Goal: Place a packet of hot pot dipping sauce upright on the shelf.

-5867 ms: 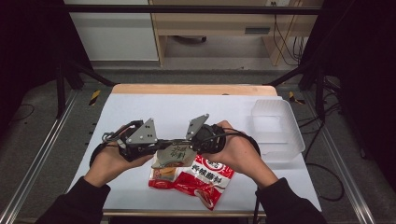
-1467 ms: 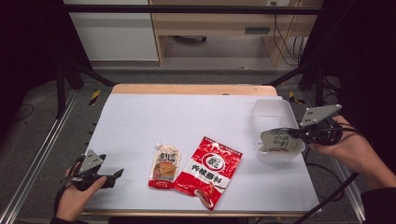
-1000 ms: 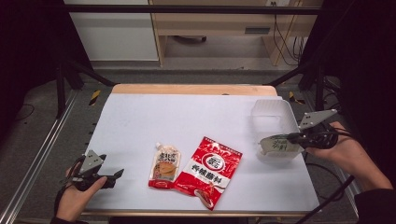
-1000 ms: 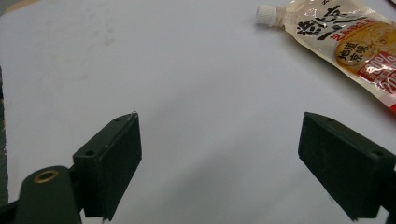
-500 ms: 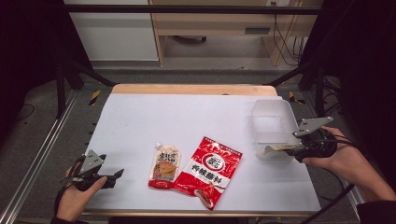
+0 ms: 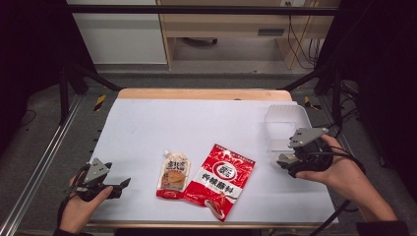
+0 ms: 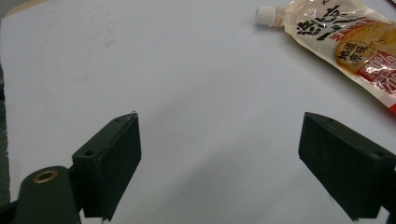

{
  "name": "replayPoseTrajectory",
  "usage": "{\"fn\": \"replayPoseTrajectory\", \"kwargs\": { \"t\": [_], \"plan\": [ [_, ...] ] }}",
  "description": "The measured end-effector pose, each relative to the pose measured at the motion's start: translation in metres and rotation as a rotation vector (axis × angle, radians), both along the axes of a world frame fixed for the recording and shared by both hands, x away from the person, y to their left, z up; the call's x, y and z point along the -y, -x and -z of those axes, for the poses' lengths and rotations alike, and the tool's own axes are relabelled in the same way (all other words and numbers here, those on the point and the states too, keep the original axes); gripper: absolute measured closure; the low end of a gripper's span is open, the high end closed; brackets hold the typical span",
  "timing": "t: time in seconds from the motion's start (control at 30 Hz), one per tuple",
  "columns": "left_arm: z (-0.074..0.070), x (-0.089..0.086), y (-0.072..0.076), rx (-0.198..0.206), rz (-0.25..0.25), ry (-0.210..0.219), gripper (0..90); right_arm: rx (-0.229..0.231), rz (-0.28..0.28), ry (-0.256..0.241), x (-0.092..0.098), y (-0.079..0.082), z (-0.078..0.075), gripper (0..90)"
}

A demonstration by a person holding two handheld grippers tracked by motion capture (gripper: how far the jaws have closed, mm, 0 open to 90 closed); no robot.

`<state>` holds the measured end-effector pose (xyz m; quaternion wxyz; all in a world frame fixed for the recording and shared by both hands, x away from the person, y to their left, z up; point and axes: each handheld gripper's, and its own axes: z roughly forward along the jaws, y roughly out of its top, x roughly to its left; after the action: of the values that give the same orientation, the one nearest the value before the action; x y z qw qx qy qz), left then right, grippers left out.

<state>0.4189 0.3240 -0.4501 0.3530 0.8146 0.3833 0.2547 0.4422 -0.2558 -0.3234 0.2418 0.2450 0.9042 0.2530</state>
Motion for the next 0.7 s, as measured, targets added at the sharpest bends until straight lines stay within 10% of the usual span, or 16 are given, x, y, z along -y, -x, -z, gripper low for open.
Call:
{"fn": "replayPoseTrajectory", "kwargs": {
  "t": [0.33,0.7],
  "plan": [
    [-0.002,0.001,0.001,0.001,0.007,-0.004,12.6,0.078,-0.055,-0.056,-0.059,0.013,-0.003,22.4],
    [-0.004,0.005,0.002,0.020,0.020,0.007,11.5,0.058,-0.120,-0.127,-0.118,0.016,0.020,24.9]
  ]
}}
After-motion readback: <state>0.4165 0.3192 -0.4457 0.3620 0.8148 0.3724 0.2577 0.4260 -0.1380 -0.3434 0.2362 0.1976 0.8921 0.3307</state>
